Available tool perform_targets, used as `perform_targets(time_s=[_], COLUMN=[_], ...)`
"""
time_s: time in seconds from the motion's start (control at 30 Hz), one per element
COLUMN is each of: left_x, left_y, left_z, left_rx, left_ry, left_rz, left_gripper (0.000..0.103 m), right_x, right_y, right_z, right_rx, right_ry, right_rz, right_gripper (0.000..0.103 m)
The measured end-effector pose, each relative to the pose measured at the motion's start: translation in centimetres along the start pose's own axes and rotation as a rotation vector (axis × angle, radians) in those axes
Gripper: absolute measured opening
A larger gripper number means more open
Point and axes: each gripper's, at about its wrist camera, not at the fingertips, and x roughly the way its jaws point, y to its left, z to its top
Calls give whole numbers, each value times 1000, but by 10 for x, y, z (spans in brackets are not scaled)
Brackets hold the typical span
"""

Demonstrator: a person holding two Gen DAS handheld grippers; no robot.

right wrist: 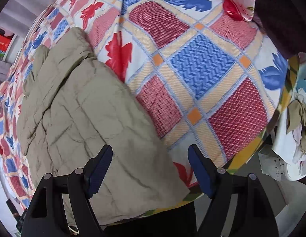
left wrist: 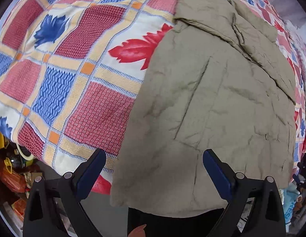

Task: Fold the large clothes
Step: 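Grasp the khaki jacket hem with both tools and fold it up toward the collar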

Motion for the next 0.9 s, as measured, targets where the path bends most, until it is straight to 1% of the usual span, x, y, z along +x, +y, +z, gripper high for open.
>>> perform_targets(time_s=[0.03,0.1,0.2,0.23,0.33,0.43,0.47,0.53,0.6,0.63,0.7,0.8,0.87,0.9], left_x=[3,9,18,21,29,33,34,36,40,41,40,44,47,48], left_y=[8,19,28,29,26,19,18,17,19,18,18,11,3,0], left_z=[-1,-6,-17,-22,-32,-38,-39,-40,-40,-39,-41,-44,-46,-47], left_rx=[-17,-45,-68,-73,-90,-84,-96,-139,-185,-199,-204,-185,-177,-169], left_ry=[7,26,69,89,147,155,159,170,176,177,179,195,211,222], left_rz=[-15,-39,-87,-106,-157,-185,-204,-267,-329,-351,-378,-373,-361,-348], left_gripper=[99,99,99,99,99,99,99,99,99,99,99,98,82,62], right_x=[4,17,37,41,43,43,41,40,43,46,53,64,70,73], right_y=[-6,-16,-24,-25,-24,-20,-18,-12,-3,3,14,21,24,25], right_z=[-1,-5,-19,-24,-32,-37,-37,-40,-43,-46,-51,-60,-65,-67], right_rx=[13,46,108,125,151,194,205,215,214,208,185,167,160,161], right_ry=[11,61,157,173,188,211,214,227,264,281,305,333,344,351], right_rz=[5,44,155,186,266,394,441,522,593,599,561,495,463,451], right_gripper=[81,81,81,81,81,81,81,81,81,81,81,81,81,81])
